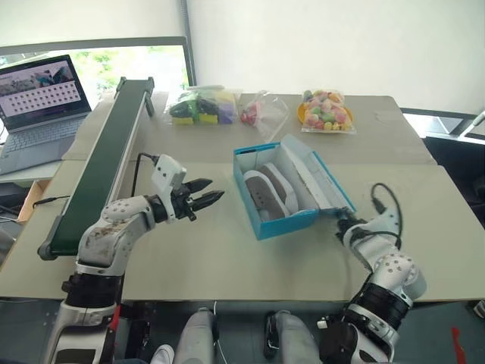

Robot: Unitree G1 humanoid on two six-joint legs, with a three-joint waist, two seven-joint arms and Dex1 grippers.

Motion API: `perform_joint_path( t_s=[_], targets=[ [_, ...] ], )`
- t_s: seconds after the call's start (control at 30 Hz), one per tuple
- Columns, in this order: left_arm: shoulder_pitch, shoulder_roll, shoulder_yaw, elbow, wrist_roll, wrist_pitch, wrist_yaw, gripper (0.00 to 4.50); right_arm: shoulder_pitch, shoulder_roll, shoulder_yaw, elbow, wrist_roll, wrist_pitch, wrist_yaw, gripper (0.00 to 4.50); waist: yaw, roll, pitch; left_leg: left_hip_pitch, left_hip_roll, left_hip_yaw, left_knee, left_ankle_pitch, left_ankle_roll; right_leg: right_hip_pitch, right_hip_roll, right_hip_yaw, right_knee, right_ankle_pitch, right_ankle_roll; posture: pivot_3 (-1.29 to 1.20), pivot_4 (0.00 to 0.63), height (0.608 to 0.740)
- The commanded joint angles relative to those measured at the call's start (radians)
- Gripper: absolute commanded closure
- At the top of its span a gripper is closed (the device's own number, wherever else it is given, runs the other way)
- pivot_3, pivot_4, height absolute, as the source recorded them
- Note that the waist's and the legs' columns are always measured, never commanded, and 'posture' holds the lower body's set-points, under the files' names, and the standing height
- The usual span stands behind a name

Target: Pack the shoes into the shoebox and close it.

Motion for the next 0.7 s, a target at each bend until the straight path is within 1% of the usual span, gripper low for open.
perform_joint_path(
  t_s=[0.03,0.1,0.23,0.33,0.47,0.7],
  targets=[
    [-0.023,0.008,0.012,-0.035,-0.006,-0.005,-0.003,2.08,-0.077,0.074,-0.002,0.055,0.052,-0.216,-0.015,4.45,-0.003,0.0,0.0,0.0,0.0,0.0,0.0,0.0,0.0,0.0,0.0,0.0,0.0,0.0,0.0,0.0,0.15,0.681],
    [-0.025,0.009,0.01,-0.035,-0.005,-0.004,-0.005,2.08,-0.081,0.074,0.003,0.099,0.095,-0.289,-0.008,4.45,-0.008,0.0,0.0,0.0,0.0,0.0,0.0,0.0,0.0,0.0,0.001,0.0,0.001,0.0,0.0,0.0,0.15,0.681],
    [-0.04,0.015,0.01,-0.02,-0.002,-0.006,-0.012,2.08,-0.088,0.052,0.034,0.18,0.186,-0.342,0.017,4.45,-0.017,0.0,0.0,0.001,0.0,-0.001,0.0,0.0,0.0,0.0,0.001,0.0,0.002,0.0,0.0,0.0,0.15,0.681],
    [-0.051,0.019,0.011,-0.01,0.001,-0.008,-0.017,2.08,-0.09,0.024,0.057,0.216,0.204,-0.371,0.006,4.45,-0.021,0.0,0.0,0.001,0.0,-0.002,0.0,0.0,0.0,0.0,0.001,0.0,0.003,0.0,0.0,0.0,0.15,0.681],
    [-0.048,0.022,0.011,-0.014,-0.002,-0.005,-0.019,2.08,-0.057,-0.012,0.122,0.121,0.192,-0.341,-0.055,4.45,-0.023,0.001,0.0,0.001,0.0,-0.002,0.0,0.0,0.001,0.0,0.001,0.001,0.003,0.0,0.0,0.0,0.15,0.681],
    [-0.041,0.019,0.008,-0.022,-0.006,0.0,-0.014,2.08,0.048,-0.005,0.192,-0.116,0.241,-0.216,-0.23,4.45,-0.017,0.002,0.0,0.001,0.0,-0.002,0.0,0.001,0.001,0.0,0.001,0.001,0.002,0.0,0.0,0.0,0.15,0.681]
  ],
)
